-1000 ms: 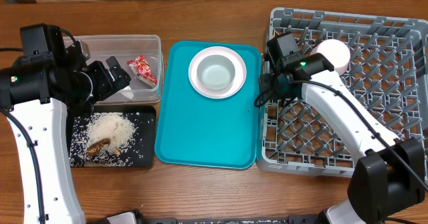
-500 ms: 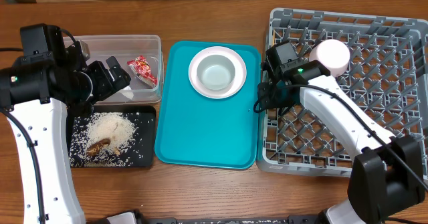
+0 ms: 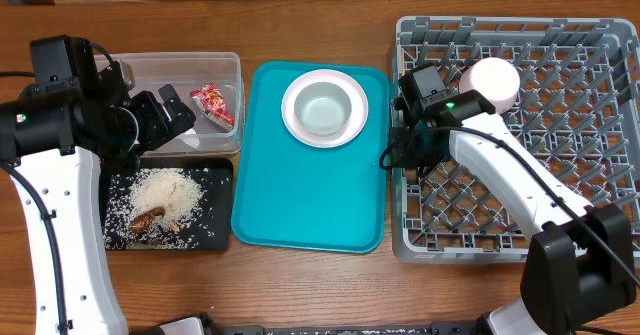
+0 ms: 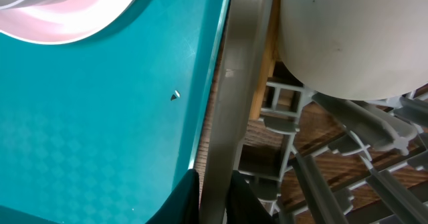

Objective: Sort waste into correct bins and load items into the dishwasher
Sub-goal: 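Move the right gripper left back over the white bowl on the teal tray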

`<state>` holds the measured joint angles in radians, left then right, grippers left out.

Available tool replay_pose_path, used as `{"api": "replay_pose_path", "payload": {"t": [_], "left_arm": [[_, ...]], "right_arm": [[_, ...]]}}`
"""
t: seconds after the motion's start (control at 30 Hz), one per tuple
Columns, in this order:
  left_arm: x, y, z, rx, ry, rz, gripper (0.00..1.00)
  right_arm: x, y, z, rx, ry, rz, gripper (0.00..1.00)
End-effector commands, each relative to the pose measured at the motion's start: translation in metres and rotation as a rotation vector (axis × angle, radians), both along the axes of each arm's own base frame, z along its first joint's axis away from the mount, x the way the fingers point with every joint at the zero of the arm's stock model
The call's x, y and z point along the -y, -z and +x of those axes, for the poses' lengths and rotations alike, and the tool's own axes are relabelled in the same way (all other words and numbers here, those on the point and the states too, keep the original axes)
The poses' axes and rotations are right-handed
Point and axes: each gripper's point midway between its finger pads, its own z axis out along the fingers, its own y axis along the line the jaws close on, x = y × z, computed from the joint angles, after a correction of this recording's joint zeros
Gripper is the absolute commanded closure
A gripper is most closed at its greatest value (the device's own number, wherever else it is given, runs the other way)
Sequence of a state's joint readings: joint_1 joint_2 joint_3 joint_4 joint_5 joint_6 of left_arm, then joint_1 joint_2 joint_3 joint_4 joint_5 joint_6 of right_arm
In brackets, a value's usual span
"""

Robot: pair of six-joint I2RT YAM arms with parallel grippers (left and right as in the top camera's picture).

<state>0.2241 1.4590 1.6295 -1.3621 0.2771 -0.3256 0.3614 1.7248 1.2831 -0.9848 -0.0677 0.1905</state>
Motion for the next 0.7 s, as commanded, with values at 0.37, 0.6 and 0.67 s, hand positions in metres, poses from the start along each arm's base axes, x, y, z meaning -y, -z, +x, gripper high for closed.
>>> {"api": "replay_pose_path", "payload": {"t": [0.37,0.6,0.67], "left_arm": [[0.002,-0.005,0.001,0.017,0.003,-0.005,0.0],[0.002,-0.005,0.001,0.017,0.003,-0.005,0.0],[0.002,-0.005,0.001,0.017,0.003,-0.005,0.0]], "right_arm": [[-0.017,-0.097,0.037,0.156,-0.044,0.05,0.67],[-0.065,-0.109,0.009,0.095,-0.163,0.18,0.69],[-0.075,-0.103,0.0,0.077,-0.195,0.175,0.69]]}}
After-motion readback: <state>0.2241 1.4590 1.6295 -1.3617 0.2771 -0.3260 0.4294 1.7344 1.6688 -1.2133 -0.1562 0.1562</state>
